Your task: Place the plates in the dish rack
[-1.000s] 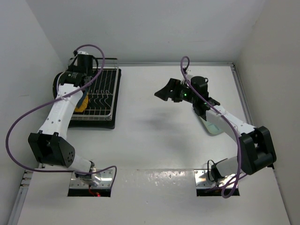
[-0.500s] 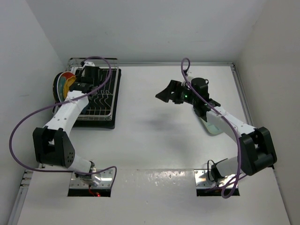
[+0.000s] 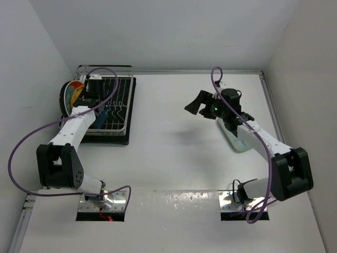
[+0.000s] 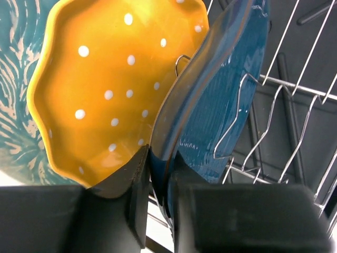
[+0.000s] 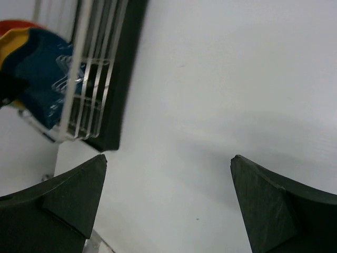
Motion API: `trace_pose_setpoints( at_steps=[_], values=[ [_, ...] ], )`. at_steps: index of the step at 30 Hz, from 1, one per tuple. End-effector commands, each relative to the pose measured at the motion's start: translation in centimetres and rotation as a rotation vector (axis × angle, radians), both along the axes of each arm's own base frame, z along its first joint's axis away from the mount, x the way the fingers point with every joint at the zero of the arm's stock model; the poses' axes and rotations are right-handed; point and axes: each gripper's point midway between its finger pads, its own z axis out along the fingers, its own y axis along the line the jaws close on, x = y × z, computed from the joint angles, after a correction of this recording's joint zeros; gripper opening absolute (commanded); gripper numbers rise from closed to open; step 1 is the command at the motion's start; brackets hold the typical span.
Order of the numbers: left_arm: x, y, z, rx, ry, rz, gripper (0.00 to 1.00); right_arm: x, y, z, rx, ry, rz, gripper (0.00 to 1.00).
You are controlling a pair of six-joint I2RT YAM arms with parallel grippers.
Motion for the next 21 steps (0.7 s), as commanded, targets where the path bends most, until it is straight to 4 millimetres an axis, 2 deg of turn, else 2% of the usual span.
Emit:
trace_pose_setpoints(
  at_steps=[1, 2, 3, 5, 6, 7, 8, 9, 10, 11, 13, 14, 15, 18, 19, 21],
  values=[
    [-0.2, 1.7, 0.5, -0.017, -0.010, 0.040, 0.23, 0.3, -4.2, -0.7, -0.099, 0.059, -0.162, 1.00],
    [0.0, 1.5, 0.9, -0.023, -0.022, 0.033, 0.27, 0.9, -6.1, -1.0, -0.105, 0.074, -0.224, 1.00],
    [-0.2, 1.9, 0.8, -0.023, -0.013, 0.042, 0.31, 0.4, -7.1, -2.0, -0.111, 0.104, -0.251, 1.00],
    [0.1, 1.5, 1.2, -0.039, -0.022, 0.024, 0.39, 0.0, -8.8, -2.1, -0.097, 0.128, -0.306, 1.00],
    [-0.1, 1.5, 1.0, -0.040, -0.010, 0.024, 0.42, 0.1, -11.7, -3.1, -0.105, 0.158, -0.398, 1.00],
    [-0.1, 1.4, 1.2, -0.046, -0.008, 0.017, 0.45, -0.7, -12.8, -3.3, -0.119, 0.183, -0.432, 1.00],
    [0.1, 1.4, 1.7, -0.046, -0.019, 0.017, 0.50, -0.7, -14.9, -3.6, -0.123, 0.203, -0.499, 1.00],
    [-0.1, 1.2, 1.4, -0.052, -0.005, 0.011, 0.53, -1.3, -17.9, -4.4, -0.150, 0.244, -0.609, 1.00],
    [-0.1, 1.2, 1.7, -0.052, -0.002, 0.011, 0.57, -2.3, -19.9, -5.1, -0.170, 0.286, -0.670, 1.00],
    [0.1, 1.1, 2.4, -0.058, -0.014, 0.004, 0.61, -3.3, -20.9, -6.2, -0.192, 0.343, -0.708, 1.00],
    [0.3, 0.9, 3.0, -0.066, -0.022, -0.006, 0.64, -5.1, -25.1, -7.4, -0.217, 0.416, -0.873, 1.00],
    [0.3, 0.9, 3.4, -0.066, -0.020, -0.006, 0.65, -6.1, -25.8, -8.1, -0.221, 0.446, -0.905, 1.00],
    [0.7, 0.8, 4.2, -0.071, -0.043, -0.013, 0.66, -7.2, -27.7, -9.1, -0.200, 0.484, -0.984, 1.00],
    [0.8, 0.8, 5.6, -0.064, -0.053, -0.020, 0.69, -9.2, -29.3, -10.9, -0.155, 0.536, -1.090, 0.98],
    [0.5, 0.8, 5.3, -0.064, -0.038, -0.020, 0.69, -10.0, -30.2, -11.5, -0.147, 0.554, -1.138, 0.98],
    [0.7, 0.7, 6.1, -0.070, -0.050, -0.027, 0.70, -10.7, -31.1, -12.1, -0.142, 0.563, -1.181, 0.97]
  ],
)
